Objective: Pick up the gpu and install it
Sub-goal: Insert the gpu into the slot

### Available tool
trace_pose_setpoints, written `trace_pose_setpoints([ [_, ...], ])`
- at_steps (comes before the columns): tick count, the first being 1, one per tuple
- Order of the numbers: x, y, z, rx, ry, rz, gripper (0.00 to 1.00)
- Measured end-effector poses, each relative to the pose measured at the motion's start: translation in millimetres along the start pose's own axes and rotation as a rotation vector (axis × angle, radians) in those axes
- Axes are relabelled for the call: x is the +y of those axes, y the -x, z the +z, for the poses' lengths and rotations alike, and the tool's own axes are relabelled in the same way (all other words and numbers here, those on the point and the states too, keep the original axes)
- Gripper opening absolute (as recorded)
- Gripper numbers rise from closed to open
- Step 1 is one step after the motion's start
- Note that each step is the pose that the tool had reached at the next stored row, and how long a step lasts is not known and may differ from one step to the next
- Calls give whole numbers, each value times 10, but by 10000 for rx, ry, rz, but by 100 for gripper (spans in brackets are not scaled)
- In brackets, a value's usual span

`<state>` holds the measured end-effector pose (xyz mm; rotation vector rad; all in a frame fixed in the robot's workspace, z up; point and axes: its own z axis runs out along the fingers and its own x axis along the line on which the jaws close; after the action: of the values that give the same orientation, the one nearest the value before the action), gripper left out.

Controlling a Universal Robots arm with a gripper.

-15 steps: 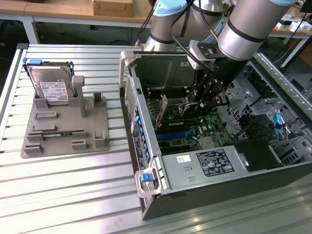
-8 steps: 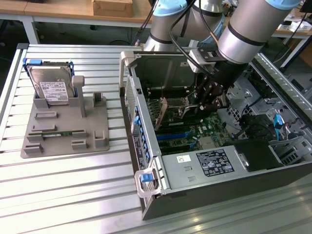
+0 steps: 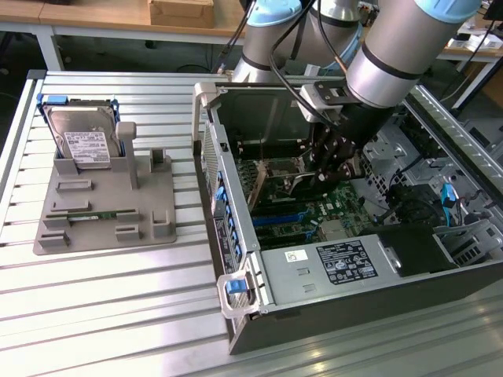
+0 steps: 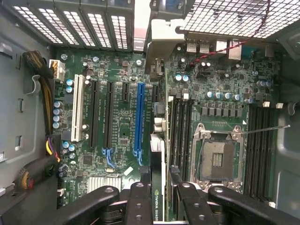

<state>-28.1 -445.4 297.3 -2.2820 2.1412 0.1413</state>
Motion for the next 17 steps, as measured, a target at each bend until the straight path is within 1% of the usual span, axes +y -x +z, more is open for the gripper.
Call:
trace_pose_setpoints([
  [5, 32, -41, 31, 3, 0, 0, 26],
  [10, 60, -52, 58, 13, 0, 1, 26],
  [17, 144, -64, 113, 19, 0, 0, 26],
])
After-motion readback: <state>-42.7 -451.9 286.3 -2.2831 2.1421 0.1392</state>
